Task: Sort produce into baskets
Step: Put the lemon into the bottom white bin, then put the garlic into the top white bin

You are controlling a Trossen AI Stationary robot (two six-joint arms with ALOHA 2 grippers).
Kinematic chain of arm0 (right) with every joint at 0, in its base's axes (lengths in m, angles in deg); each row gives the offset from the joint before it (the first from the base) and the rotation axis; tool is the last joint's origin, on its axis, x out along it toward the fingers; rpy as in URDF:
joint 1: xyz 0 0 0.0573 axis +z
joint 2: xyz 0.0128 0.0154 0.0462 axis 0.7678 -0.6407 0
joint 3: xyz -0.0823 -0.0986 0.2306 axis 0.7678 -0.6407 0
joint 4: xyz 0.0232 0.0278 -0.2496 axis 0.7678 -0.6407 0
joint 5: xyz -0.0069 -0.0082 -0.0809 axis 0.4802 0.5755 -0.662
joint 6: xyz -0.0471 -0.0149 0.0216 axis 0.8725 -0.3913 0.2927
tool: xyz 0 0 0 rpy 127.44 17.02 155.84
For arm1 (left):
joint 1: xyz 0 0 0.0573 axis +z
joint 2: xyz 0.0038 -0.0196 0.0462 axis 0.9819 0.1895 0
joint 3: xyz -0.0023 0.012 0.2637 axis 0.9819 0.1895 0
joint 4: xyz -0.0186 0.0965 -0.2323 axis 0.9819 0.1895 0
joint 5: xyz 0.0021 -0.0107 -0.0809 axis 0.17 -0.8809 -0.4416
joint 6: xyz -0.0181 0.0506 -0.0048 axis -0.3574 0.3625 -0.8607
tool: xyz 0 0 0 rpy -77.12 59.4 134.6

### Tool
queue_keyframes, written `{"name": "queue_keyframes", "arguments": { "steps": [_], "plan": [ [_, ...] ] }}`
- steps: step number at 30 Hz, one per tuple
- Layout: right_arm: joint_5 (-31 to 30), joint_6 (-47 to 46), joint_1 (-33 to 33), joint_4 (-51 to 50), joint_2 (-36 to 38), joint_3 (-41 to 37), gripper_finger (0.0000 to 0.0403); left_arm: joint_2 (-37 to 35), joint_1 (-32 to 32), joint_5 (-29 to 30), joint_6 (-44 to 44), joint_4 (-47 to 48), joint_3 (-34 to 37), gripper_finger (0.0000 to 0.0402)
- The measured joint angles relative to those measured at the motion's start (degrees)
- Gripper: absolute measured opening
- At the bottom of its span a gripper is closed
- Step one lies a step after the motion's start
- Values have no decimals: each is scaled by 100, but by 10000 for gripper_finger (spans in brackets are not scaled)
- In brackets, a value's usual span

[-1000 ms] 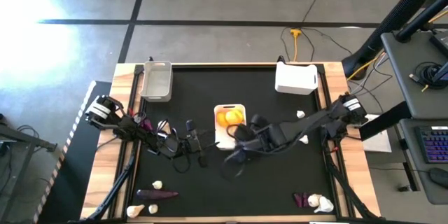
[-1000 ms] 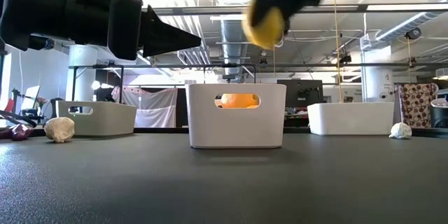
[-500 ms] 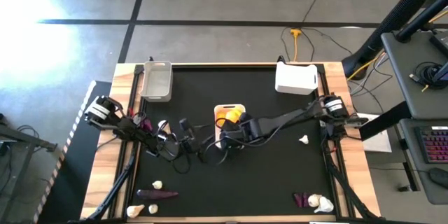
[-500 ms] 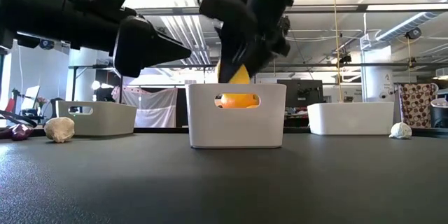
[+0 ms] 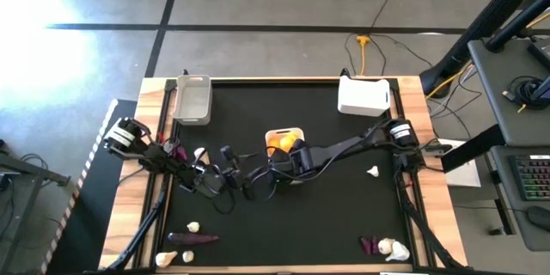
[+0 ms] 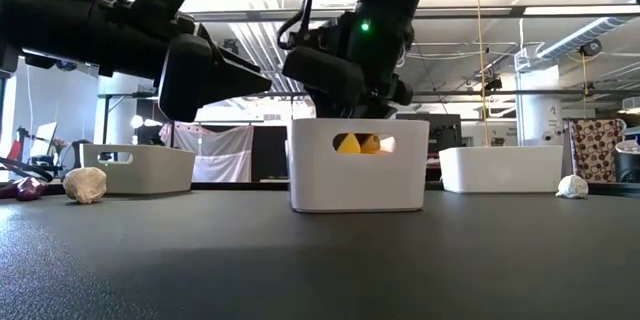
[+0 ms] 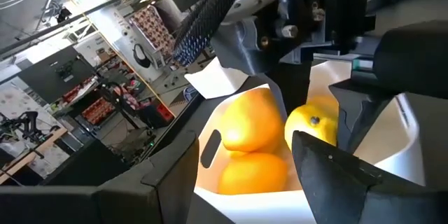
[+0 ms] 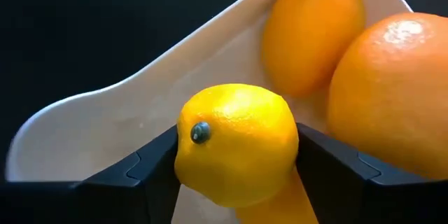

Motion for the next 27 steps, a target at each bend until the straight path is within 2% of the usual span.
{"name": "queue_keyframes", "arguments": {
  "steps": [6, 11, 14, 20, 22, 24, 27],
  "plan": [
    [4, -3, 0, -50, 29, 63, 275, 0, 0, 0, 0, -2, 0, 212],
    [61, 38, 0, -334, 52, 454, 292, 0, 0, -1, -13, 1, 0, 212],
    [81, 71, 7, -1022, 52, 952, 296, 0, 0, -2, -52, 0, 0, 212],
    [-533, 1, 383, -2418, 68, 1973, 281, 0, 0, -20, -302, -121, -56, 212],
    [-777, -135, 597, -2857, 68, 2168, 272, 0, 0, -187, -439, -140, -77, 212],
    [-1038, -422, 845, -3439, 68, 2305, 263, 0, 2, -420, -518, -129, -85, 212],
    [-1099, -1295, 1203, -4667, 68, 2352, 249, 0, 2, -739, -718, -134, -88, 212]
  ]
}}
